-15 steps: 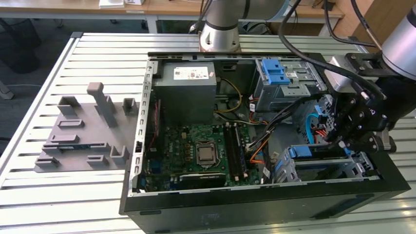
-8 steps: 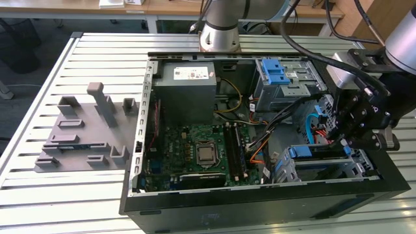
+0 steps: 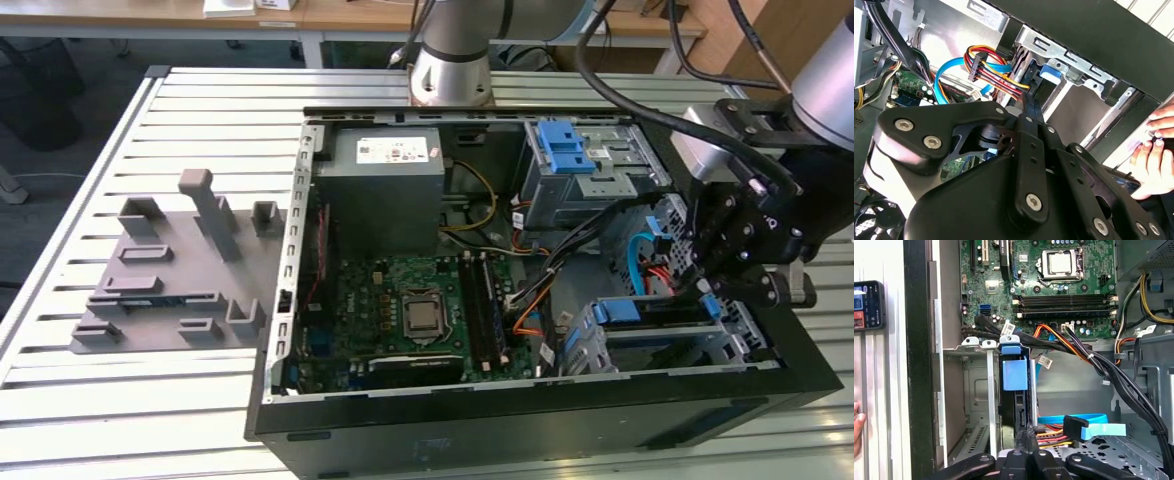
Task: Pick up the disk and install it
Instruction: 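Insert the first disk wire, then insert the second disk wire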
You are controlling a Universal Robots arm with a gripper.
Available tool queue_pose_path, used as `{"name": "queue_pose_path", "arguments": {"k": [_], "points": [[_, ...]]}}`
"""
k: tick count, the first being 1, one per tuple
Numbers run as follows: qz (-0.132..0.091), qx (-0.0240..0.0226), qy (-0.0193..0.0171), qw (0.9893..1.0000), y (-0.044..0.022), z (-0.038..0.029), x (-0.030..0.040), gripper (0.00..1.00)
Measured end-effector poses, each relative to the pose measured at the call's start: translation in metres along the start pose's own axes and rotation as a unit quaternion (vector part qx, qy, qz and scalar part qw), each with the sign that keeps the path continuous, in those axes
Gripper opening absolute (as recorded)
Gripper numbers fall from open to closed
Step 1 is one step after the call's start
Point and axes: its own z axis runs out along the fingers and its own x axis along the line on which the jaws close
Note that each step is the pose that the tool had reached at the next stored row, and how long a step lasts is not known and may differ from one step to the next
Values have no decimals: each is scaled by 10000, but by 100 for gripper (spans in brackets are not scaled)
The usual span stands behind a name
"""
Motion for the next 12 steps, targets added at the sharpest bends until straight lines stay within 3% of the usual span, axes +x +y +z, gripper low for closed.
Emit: {"name": "queue_pose_path", "arguments": {"k": [12], "points": [[0,0,0,10000,14,-11,1,11]]}}
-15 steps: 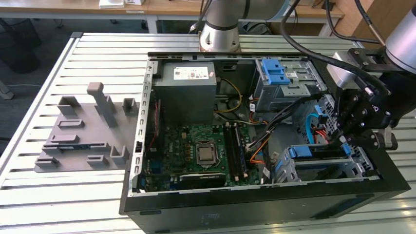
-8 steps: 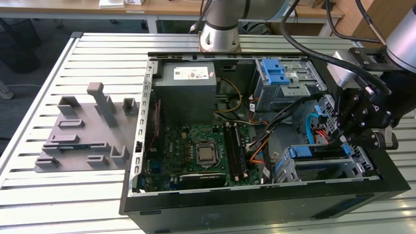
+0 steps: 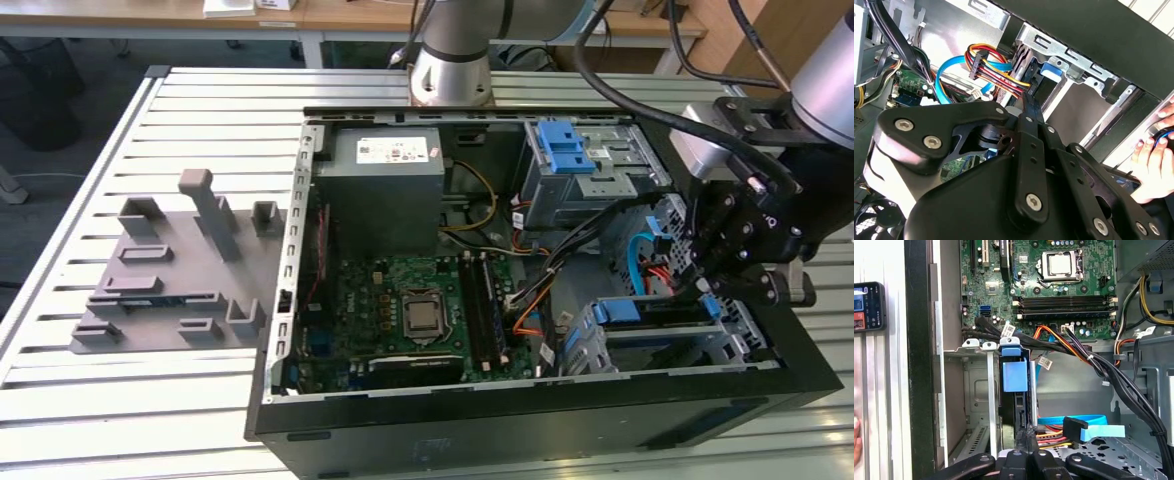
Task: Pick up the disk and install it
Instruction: 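Insert the second disk wire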
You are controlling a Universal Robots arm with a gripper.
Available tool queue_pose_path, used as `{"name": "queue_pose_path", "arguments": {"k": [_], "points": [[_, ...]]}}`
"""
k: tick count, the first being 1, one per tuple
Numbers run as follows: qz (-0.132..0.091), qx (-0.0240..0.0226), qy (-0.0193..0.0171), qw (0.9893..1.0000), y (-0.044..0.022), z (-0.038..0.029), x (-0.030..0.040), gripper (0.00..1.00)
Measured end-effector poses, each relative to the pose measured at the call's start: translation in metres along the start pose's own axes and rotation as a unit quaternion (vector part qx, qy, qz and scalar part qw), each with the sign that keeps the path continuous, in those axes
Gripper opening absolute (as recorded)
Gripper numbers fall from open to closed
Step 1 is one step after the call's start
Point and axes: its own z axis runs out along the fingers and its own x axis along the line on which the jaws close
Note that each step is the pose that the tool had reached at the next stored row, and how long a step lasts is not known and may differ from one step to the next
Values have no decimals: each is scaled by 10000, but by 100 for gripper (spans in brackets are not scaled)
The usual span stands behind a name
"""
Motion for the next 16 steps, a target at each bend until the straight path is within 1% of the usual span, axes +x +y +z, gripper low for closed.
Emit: {"name": "queue_pose_path", "arguments": {"k": [3,7,10,13,16], "points": [[1,0,0,10000,14,0,0,11],[0,1,0,10000,47,-1,3,11],[-1,1,1,10000,50,-26,2,11],[0,1,1,10000,55,-67,3,11],[0,1,-2,10000,71,-74,3,11]]}}
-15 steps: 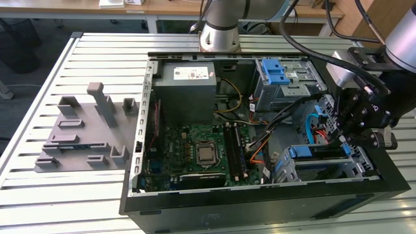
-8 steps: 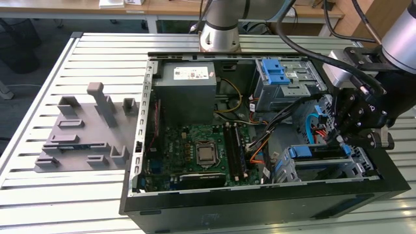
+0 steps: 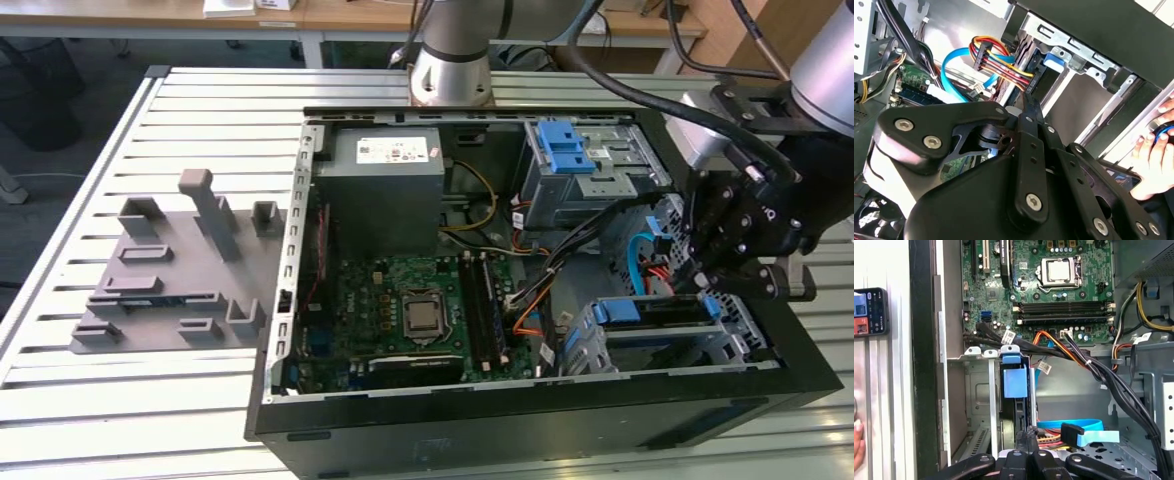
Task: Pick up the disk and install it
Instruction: 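Insert the second disk wire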
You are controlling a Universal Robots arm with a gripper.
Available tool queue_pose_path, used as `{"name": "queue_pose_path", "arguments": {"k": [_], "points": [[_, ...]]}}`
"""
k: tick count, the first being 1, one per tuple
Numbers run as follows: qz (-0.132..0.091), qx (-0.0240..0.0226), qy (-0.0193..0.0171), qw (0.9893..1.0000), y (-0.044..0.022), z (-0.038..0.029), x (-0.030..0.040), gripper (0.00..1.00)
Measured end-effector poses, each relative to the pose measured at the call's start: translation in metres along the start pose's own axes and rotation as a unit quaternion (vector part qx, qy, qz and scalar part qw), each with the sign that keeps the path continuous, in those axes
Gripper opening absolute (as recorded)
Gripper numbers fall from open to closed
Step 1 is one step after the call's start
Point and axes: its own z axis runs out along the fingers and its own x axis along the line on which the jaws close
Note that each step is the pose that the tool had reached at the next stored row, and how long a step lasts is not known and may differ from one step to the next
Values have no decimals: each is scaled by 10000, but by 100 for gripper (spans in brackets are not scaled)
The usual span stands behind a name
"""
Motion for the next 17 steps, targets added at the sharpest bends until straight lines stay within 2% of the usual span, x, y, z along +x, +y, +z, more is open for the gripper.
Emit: {"name": "queue_pose_path", "arguments": {"k": [5,8,13,17], "points": [[0,0,3,10000,51,-2,3,11],[0,1,3,10000,61,-22,3,11],[0,1,3,10000,76,-93,4,11],[0,1,2,10000,80,-94,4,11]]}}
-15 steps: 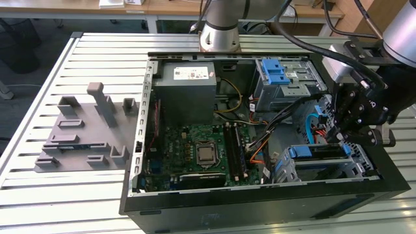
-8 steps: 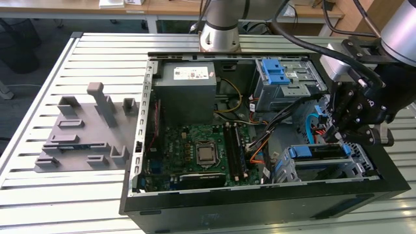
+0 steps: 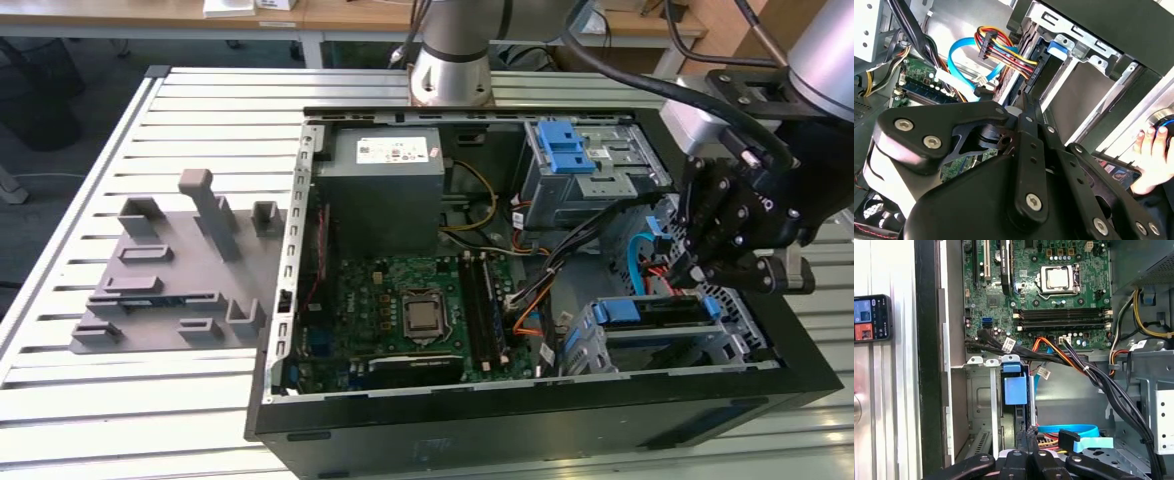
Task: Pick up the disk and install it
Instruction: 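Insert the second disk wire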
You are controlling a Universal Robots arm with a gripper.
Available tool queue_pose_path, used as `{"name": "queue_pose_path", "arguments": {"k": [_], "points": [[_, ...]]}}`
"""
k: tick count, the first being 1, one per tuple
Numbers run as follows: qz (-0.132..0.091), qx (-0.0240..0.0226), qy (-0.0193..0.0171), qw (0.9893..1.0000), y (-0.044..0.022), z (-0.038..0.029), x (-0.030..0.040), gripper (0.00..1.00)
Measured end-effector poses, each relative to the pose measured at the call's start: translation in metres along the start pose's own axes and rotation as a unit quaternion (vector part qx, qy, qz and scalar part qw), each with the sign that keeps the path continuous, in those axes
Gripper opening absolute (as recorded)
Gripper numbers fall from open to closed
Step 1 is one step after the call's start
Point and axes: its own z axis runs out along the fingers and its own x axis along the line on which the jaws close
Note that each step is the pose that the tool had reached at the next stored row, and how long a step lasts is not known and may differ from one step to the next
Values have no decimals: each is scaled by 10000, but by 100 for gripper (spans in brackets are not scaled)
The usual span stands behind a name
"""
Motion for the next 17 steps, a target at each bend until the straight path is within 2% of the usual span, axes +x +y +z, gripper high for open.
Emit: {"name": "queue_pose_path", "arguments": {"k": [1,3,7,9,17], "points": [[0,0,1,10000,1,-1,0,11],[0,0,0,10000,64,-31,3,11],[0,0,1,10000,70,-34,4,11],[0,0,0,10000,106,-51,5,11],[0,0,0,10000,114,-54,6,11]]}}
